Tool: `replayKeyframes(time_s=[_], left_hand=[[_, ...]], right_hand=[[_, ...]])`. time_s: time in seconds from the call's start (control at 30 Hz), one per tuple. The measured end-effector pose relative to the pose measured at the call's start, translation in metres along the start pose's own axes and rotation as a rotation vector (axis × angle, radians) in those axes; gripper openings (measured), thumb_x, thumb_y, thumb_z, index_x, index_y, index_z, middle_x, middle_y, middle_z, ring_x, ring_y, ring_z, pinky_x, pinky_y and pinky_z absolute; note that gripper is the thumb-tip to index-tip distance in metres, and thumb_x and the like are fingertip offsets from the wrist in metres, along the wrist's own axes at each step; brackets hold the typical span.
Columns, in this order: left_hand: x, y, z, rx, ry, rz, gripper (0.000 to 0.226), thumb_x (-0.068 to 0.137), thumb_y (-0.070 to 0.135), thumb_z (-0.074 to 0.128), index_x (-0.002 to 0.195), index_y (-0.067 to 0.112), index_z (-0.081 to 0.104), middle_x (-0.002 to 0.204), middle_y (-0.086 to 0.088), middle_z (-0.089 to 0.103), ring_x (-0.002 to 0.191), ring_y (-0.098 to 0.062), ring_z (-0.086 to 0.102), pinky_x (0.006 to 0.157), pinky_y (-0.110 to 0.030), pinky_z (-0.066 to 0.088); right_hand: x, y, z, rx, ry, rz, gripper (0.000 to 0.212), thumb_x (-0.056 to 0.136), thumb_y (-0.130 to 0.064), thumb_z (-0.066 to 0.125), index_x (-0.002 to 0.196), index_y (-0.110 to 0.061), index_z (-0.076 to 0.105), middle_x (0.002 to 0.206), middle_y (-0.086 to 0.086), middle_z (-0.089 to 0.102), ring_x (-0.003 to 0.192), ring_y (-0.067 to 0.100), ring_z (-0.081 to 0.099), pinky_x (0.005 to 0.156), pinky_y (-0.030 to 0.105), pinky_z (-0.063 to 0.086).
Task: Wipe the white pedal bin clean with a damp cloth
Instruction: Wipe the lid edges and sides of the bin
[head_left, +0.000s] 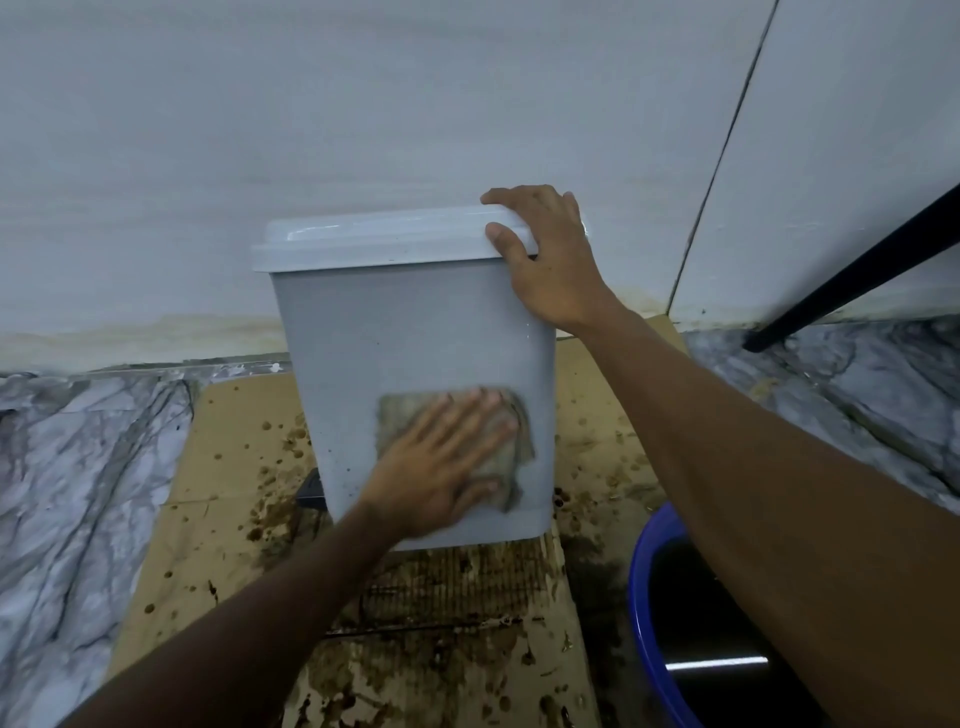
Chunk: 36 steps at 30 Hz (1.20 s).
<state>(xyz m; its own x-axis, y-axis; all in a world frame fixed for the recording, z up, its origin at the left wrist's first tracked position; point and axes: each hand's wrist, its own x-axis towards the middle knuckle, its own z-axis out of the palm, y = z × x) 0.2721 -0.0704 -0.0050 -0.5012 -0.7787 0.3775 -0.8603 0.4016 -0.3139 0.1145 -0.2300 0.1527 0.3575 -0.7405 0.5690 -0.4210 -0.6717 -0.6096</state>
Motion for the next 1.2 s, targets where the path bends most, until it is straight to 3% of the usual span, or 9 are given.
replayKeyframes(time_s=[0.1,0.2,0.3,0.43,0.57,0.7,0.83,1.07,1.2], left_hand=[[0.027,-0.033,-0.022,-0.019,0.152,-0.343,0.073,0.104,0.057,0.035,0.163,0.017,0.021,0.169,-0.016,0.005,0.158,-0.032,0.002,0.128,-0.049,0.001],[0.038,-0.024,-0.023,-0.05,0.226,-0.465,0.072,0.104,0.053,0.038,0.162,0.013,0.023,0.168,-0.019,0.007,0.157,-0.036,0.007,0.127,-0.053,0.005],[0.026,0.011,-0.005,-0.079,0.149,-0.37,0.071,0.105,0.052,0.035,0.162,0.012,0.021,0.17,-0.018,0.003,0.158,-0.036,0.006,0.127,-0.052,0.001],[-0.033,0.047,0.024,-0.042,-0.027,-0.058,0.067,0.106,0.049,0.035,0.163,0.015,0.02,0.172,-0.011,-0.003,0.159,-0.03,0.001,0.128,-0.048,-0.003],[-0.053,0.033,0.025,0.019,-0.089,0.133,0.068,0.106,0.047,0.038,0.164,0.018,0.016,0.172,-0.008,-0.001,0.159,-0.026,0.0,0.128,-0.044,0.0],[-0.001,0.004,-0.003,0.03,0.02,-0.084,0.071,0.105,0.055,0.041,0.163,0.018,0.022,0.171,-0.01,0.003,0.159,-0.028,0.004,0.128,-0.046,0.001],[0.048,0.024,-0.013,-0.051,0.101,-0.281,0.069,0.106,0.053,0.036,0.162,0.015,0.023,0.17,-0.014,0.007,0.158,-0.032,0.003,0.128,-0.05,0.0],[-0.023,0.073,0.024,0.038,-0.073,0.064,0.07,0.105,0.049,0.042,0.163,0.018,0.018,0.172,-0.01,0.005,0.159,-0.027,0.001,0.128,-0.044,-0.006],[-0.052,0.033,0.02,0.042,-0.028,0.007,0.067,0.105,0.047,0.041,0.163,0.019,0.021,0.172,-0.01,0.006,0.159,-0.026,0.006,0.129,-0.043,-0.001]], right_hand=[[-0.001,0.0,0.001,-0.022,0.007,-0.002,0.036,0.099,-0.038,0.045,0.128,-0.025,0.062,0.125,-0.002,0.056,0.122,0.018,0.047,0.114,0.046,0.026],[-0.001,-0.001,0.003,-0.032,0.019,0.013,0.036,0.1,-0.037,0.045,0.129,-0.025,0.062,0.125,-0.002,0.055,0.115,0.011,0.042,0.114,0.049,0.028],[-0.002,0.002,0.002,-0.034,0.034,0.023,0.035,0.1,-0.036,0.045,0.129,-0.026,0.061,0.122,-0.007,0.053,0.11,0.004,0.036,0.113,0.051,0.029],[-0.004,0.001,0.002,-0.044,0.055,0.016,0.033,0.101,-0.034,0.047,0.13,-0.025,0.061,0.119,-0.009,0.051,0.107,0.002,0.034,0.111,0.05,0.032],[-0.007,-0.003,0.003,-0.052,0.078,0.01,0.034,0.101,-0.034,0.047,0.13,-0.024,0.061,0.123,-0.005,0.054,0.107,-0.002,0.031,0.111,0.052,0.032],[-0.008,-0.004,0.004,-0.057,0.089,0.011,0.034,0.101,-0.035,0.047,0.13,-0.024,0.061,0.122,-0.005,0.053,0.108,-0.003,0.03,0.112,0.056,0.03],[-0.008,-0.002,0.001,-0.055,0.072,0.021,0.035,0.101,-0.034,0.046,0.131,-0.023,0.06,0.122,-0.006,0.051,0.109,-0.003,0.028,0.113,0.056,0.028],[-0.009,0.0,0.002,-0.029,0.074,0.01,0.034,0.1,-0.034,0.047,0.129,-0.024,0.061,0.119,-0.011,0.049,0.111,-0.002,0.032,0.115,0.054,0.026],[-0.009,-0.001,0.005,-0.017,0.08,-0.004,0.035,0.1,-0.036,0.046,0.127,-0.023,0.062,0.121,-0.005,0.055,0.116,0.008,0.042,0.114,0.052,0.026]])
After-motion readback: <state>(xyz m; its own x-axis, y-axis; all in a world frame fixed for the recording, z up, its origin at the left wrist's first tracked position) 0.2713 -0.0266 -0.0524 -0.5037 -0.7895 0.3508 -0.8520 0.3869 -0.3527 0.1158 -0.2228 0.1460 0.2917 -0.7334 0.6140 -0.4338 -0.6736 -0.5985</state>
